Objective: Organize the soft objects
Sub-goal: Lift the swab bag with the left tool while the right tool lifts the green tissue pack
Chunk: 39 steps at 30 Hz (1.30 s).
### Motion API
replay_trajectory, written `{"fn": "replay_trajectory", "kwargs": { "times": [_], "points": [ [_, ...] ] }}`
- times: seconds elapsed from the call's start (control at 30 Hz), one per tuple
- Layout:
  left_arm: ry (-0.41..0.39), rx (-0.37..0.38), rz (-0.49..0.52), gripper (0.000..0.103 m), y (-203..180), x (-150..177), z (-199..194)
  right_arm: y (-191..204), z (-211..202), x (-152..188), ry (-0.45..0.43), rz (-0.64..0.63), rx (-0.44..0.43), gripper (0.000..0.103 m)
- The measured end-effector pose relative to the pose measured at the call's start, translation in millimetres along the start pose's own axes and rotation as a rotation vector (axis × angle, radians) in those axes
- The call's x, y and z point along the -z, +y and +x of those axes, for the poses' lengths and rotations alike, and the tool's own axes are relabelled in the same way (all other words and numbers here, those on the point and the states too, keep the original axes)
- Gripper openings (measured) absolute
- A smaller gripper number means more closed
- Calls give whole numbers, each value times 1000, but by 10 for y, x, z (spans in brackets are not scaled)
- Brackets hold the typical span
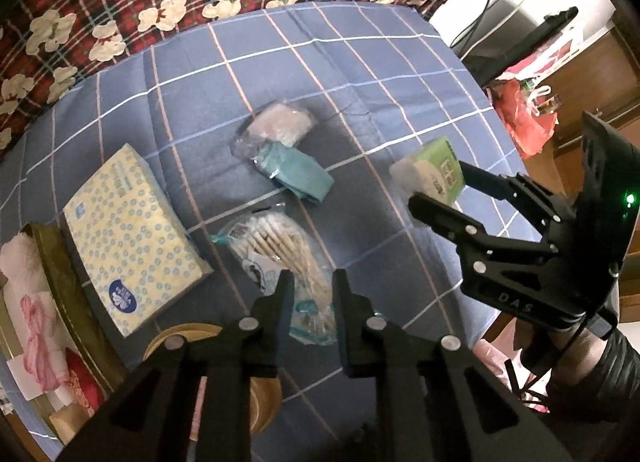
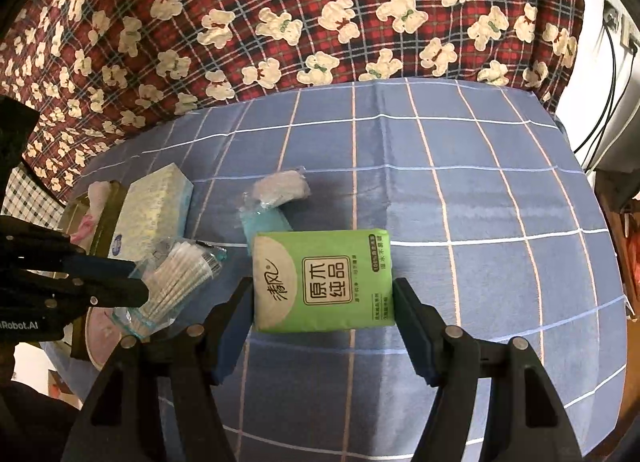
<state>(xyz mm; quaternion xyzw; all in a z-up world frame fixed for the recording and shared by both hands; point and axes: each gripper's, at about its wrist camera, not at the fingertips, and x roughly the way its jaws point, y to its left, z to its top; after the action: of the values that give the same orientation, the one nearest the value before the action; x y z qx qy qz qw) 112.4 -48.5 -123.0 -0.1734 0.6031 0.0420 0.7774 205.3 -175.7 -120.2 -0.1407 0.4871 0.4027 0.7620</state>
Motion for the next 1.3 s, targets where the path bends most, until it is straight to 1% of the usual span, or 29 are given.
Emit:
{"fn": "replay_trajectory", "kwargs": {
  "times": [0.17, 0.4, 0.5, 0.6, 0.63, 0.67, 0.77, 0.93, 1.03, 1.07, 1.17, 1.23, 1.3],
  "points": [
    [-14, 18, -4, 12, 0, 61, -64, 47, -73, 35, -9, -4, 6, 70],
    [-22, 38, 7, 11, -46, 126, -107, 108, -150, 83, -16, -9, 13, 70],
    [5, 51, 2, 11, -39, 150, 30, 110, -171, 136, -14, -7, 16, 70],
    [61, 55, 5, 12, -64, 191, 223, 93, -180, 205, -5, -1, 18, 70],
    [70, 55, 6, 14, -83, 203, 266, 87, -185, 225, -3, 0, 18, 70],
    [81, 50, 6, 20, -96, 206, 297, 82, -186, 246, 0, 2, 19, 70],
    [104, 17, 1, 30, -117, 200, 420, 51, -190, 317, 9, 11, 20, 70],
    [155, 1, 4, 31, -185, 181, 643, -14, -222, 376, 9, 25, 26, 70],
    [168, -47, 0, 44, -198, 145, 752, -53, -232, 395, 11, 34, 28, 70],
    [170, -55, -1, 47, -197, 131, 778, -65, -236, 400, 11, 35, 29, 70],
    [170, -71, 13, 51, -236, 88, 838, -95, -243, 408, 12, 39, 30, 70],
    [193, -89, 9, 51, -239, 60, 929, -115, -246, 411, 14, 42, 33, 70],
    [211, -91, 7, 47, -236, 43, 988, -130, -256, 411, 14, 42, 35, 70]
  ]
}}
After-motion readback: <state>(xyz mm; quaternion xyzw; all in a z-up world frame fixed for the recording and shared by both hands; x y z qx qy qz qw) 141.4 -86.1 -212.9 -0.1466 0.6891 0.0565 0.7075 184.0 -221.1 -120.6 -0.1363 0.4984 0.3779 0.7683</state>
